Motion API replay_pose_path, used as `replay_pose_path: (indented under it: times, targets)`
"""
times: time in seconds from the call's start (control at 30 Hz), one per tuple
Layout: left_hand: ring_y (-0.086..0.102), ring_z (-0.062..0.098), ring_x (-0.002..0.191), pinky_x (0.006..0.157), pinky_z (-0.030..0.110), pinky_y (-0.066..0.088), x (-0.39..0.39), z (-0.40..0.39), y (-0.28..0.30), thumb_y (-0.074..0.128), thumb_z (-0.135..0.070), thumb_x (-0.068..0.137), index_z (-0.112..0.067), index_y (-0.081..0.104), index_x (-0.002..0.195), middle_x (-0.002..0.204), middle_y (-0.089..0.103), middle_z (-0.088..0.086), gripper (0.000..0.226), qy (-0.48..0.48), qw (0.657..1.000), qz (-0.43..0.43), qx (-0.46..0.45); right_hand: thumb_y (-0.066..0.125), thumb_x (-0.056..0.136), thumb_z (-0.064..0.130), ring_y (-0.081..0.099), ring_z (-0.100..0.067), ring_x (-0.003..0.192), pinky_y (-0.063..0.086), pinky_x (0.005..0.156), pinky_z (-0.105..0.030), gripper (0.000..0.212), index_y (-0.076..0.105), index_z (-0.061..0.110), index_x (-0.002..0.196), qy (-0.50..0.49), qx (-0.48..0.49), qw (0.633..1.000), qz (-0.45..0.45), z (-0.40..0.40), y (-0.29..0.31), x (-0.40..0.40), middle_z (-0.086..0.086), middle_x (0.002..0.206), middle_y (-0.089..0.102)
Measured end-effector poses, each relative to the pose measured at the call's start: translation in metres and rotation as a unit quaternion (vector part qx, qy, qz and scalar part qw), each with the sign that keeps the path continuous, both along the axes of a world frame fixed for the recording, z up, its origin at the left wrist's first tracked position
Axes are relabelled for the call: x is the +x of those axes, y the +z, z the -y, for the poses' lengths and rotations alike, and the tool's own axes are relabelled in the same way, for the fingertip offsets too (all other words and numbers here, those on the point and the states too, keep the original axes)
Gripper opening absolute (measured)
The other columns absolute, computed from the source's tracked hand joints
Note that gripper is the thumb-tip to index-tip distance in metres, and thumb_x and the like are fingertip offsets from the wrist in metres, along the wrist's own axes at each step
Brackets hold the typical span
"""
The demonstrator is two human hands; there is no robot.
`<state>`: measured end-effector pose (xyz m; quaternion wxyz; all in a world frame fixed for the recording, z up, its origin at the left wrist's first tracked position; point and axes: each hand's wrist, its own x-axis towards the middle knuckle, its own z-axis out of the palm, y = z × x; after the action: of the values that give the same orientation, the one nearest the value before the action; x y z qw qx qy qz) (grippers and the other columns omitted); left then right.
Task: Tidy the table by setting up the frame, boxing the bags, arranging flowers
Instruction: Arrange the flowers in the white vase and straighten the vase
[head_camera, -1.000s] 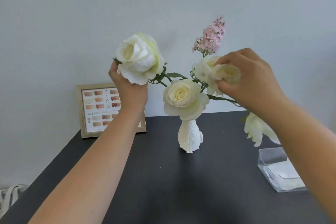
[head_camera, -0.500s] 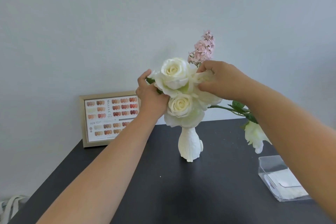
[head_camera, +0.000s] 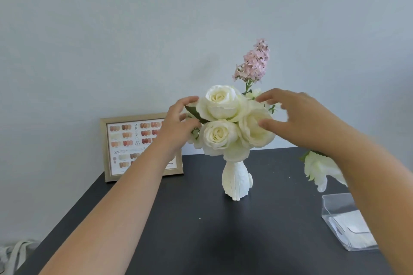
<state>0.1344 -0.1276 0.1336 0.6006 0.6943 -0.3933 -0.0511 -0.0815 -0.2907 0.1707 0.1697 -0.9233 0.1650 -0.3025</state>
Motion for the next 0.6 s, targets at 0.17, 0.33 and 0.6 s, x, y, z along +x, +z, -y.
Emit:
replay_pose_path:
  times: [0.17, 0.33, 0.6]
  targets:
    - [0.043, 0.015, 0.135, 0.112, 0.045, 0.036, -0.006, -0.007, 0.005, 0.057, -0.034, 0.087, -0.061, 0.060, 0.113, 0.140, 0.047, -0.011, 0.038, 0.009, 0.995, 0.060, -0.075, 0.057, 0.078, 0.055, 0.052, -0.018, 0.107, 0.038, 0.080, -0.037, 0.037, 0.051, 0.051, 0.115, -0.083, 0.034, 0.993, 0.077, 0.013, -0.013, -0.051, 0.013, 0.114, 0.062]
    - [0.029, -0.003, 0.139, 0.113, 0.029, 0.026, -0.012, 0.013, 0.009, 0.054, -0.048, 0.096, -0.051, 0.056, 0.130, 0.150, 0.038, -0.013, 0.034, -0.010, 0.984, 0.176, -0.024, 0.065, 0.062, 0.072, 0.049, -0.010, 0.118, 0.041, 0.092, -0.037, 0.060, 0.054, 0.050, 0.118, -0.067, 0.199, 0.975, 0.076, 0.019, -0.045, -0.076, 0.014, 0.130, 0.052]
    - [0.056, -0.010, 0.110, 0.099, 0.030, 0.048, -0.007, 0.026, -0.008, 0.060, -0.054, 0.088, -0.058, 0.062, 0.104, 0.112, 0.062, -0.029, 0.016, 0.011, 0.990, 0.128, -0.061, 0.088, 0.055, 0.040, 0.063, -0.004, 0.109, 0.054, 0.083, -0.021, 0.082, 0.050, 0.051, 0.127, 0.120, 0.357, 0.911, 0.167, 0.038, -0.092, -0.097, 0.012, 0.136, 0.053]
